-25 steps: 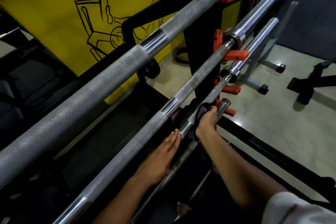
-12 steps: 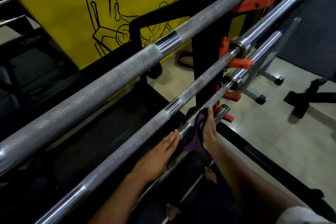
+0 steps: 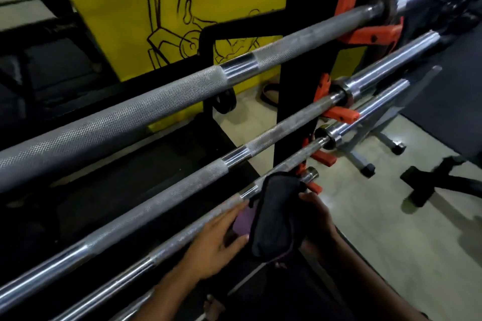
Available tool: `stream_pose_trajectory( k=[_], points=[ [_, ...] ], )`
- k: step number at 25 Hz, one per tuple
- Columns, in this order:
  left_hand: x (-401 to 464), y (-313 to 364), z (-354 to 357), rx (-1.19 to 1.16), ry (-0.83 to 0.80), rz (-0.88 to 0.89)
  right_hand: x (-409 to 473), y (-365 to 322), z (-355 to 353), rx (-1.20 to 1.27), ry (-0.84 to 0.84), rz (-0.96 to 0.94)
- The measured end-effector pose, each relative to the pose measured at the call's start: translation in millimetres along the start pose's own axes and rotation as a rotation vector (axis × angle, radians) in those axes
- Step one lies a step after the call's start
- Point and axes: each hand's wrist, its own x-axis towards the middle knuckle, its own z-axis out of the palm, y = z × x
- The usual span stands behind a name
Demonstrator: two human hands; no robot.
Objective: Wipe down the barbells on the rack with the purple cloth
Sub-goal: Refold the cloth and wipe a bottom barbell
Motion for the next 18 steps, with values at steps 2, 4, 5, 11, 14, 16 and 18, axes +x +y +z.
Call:
stream_pose_trajectory(
  k=[2, 4, 5, 11, 14, 16, 18],
  points=[
    [1.3, 17.1, 13.1, -0.297, 0.019, -0.192, 9.7, -8.9, 2.2, -0.005, -0.09, 0.069],
    [3.5, 29.6, 15.4, -0.355, 0.153, -0.29, 21.1, -27.4, 3.3, -0.106, -0.137, 0.092],
    [3.8, 36.7, 12.1, -0.337, 0.207, -0.294, 28.0, -39.3, 0.4, -0.166, -0.137, 0.088],
    [12.9, 80.9, 8.8, -0.168, 0.366, -0.305, 71.3, -92.0, -42.4, -0.763, -0.527, 0.187],
    [21.1, 100.0, 34.8, -0.192, 0.452, -0.324, 72.4, -90.0, -17.7, -1.175, -0.783, 0.28],
    [20.8, 107.0, 55.0, -0.067, 0.485, -0.323, 67.2, -72.8, 1.6, -1.429, -1.002, 0.201],
    [14.2, 106.9, 72.2, 0.013, 0.551, -0.357, 63.6, -54.1, 10.3, -1.677, -1.124, 0.011]
  ],
)
